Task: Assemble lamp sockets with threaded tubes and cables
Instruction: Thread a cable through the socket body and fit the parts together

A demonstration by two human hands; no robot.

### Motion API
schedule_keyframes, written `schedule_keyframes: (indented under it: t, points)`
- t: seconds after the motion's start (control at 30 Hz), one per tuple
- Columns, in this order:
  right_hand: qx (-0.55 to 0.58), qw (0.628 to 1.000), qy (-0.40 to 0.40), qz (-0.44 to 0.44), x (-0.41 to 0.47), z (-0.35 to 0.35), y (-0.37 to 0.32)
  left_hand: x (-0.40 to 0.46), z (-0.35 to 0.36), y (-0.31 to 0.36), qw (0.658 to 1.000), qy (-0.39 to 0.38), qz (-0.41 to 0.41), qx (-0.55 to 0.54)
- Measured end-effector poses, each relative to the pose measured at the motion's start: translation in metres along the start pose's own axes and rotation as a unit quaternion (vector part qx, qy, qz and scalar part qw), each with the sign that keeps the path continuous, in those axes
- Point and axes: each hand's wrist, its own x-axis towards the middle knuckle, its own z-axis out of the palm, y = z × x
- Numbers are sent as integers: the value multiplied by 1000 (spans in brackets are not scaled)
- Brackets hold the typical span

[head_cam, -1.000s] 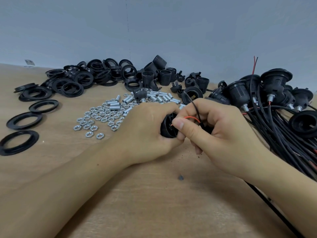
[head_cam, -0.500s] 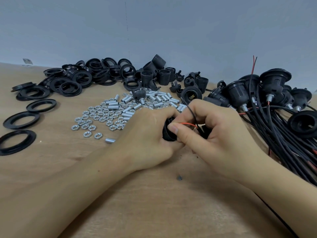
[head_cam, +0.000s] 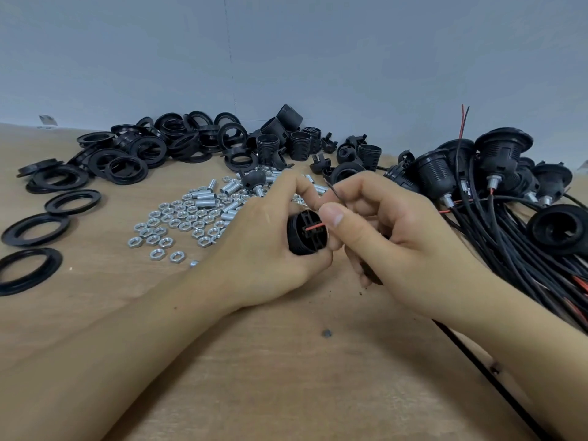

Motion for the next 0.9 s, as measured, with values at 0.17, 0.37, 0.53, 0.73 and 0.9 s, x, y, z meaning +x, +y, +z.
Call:
schedule_keyframes:
  t: [0.17, 0.37, 0.53, 0.73, 0.9]
  points:
    - [-5, 1000, 0, -18, -1, -1, -2, 1, 0, 0, 1000, 8, -13, -20]
    - [-38, 999, 6, -32, -1, 0, -3, 0, -1, -1, 1000, 1, -14, -20]
    - [-63, 997, 1, -33, -3, 4, -1, -3, 1, -3, 999, -21, -23, -12]
    - [-48, 998, 22, -45, -1, 3, -4, 0, -1, 1, 999, 23, 5, -27]
    - [-50, 995, 76, -49, -1, -1, -5, 2, -4, 1, 996, 47, 77, -9]
